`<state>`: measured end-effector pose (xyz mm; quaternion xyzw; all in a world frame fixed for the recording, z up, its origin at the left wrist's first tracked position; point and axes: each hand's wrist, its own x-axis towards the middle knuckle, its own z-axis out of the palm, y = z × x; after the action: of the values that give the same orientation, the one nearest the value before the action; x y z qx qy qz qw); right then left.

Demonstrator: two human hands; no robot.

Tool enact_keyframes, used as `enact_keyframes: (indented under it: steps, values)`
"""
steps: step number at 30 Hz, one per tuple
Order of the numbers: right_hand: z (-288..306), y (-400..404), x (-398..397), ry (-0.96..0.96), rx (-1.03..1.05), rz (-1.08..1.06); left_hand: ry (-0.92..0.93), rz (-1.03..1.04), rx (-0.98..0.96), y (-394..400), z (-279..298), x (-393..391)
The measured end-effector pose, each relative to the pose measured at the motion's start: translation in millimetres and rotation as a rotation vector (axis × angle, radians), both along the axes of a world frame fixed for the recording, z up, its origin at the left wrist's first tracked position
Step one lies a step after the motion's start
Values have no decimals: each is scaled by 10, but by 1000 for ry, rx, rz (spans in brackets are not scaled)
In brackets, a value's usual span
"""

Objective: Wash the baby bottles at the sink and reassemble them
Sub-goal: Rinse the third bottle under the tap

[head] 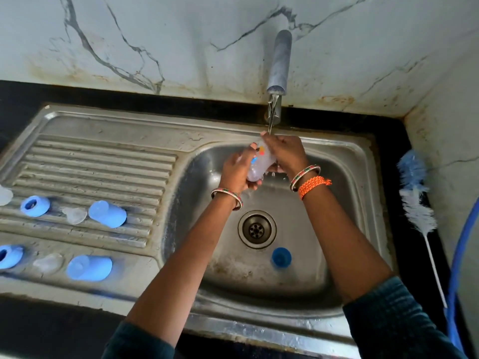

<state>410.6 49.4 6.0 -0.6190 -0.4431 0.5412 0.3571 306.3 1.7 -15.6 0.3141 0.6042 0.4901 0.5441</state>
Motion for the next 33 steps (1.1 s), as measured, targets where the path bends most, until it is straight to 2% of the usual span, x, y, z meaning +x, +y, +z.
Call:
enact_keyframes:
  steps: [2,3,4,6,7,9,11,13,16,18,19,22,25,27,30,31,33]
  values:
    - [38,24,30,10,-92,58,316,13,253,-25,-66,-23]
    - [54,26,41,33,-135,95,371,-6,339,-28,-108,-51]
    - [64,26,55,71,-162,132,336,-17,378,-29,-129,-72]
    - [64,29,76,153,-137,206,133,-3,363,-31,-118,-98]
    - [60,27,82,195,-101,233,1,29,289,-30,-94,-97]
    - [52,13,89,285,-44,260,-244,27,24,-16,-32,-86]
    - [33,-1,88,335,-8,261,-415,-76,-214,-19,9,-117]
    - [14,-16,69,310,48,219,-593,-177,-330,-31,46,-158]
    - [-2,-21,11,49,184,74,-711,-179,-347,-69,67,-126]
    - [-2,-16,16,-98,237,54,-690,-96,-248,-69,47,-78]
    - [5,-15,24,-110,227,102,-663,-54,-204,-63,35,-73]
    - [45,-34,70,51,58,302,-646,-13,-232,-37,49,-159]
    - [49,-44,128,247,-10,298,-701,-61,-338,-24,90,-288]
    - [18,-60,137,187,36,181,-683,-55,-337,-24,120,-273]
    - [-28,-63,84,-40,139,33,-519,-32,-233,-16,104,-167]
    - [-35,-55,71,-72,153,47,-464,-28,-217,-21,96,-139]
    - [-24,-41,73,23,137,157,-456,-39,-266,-33,104,-145]
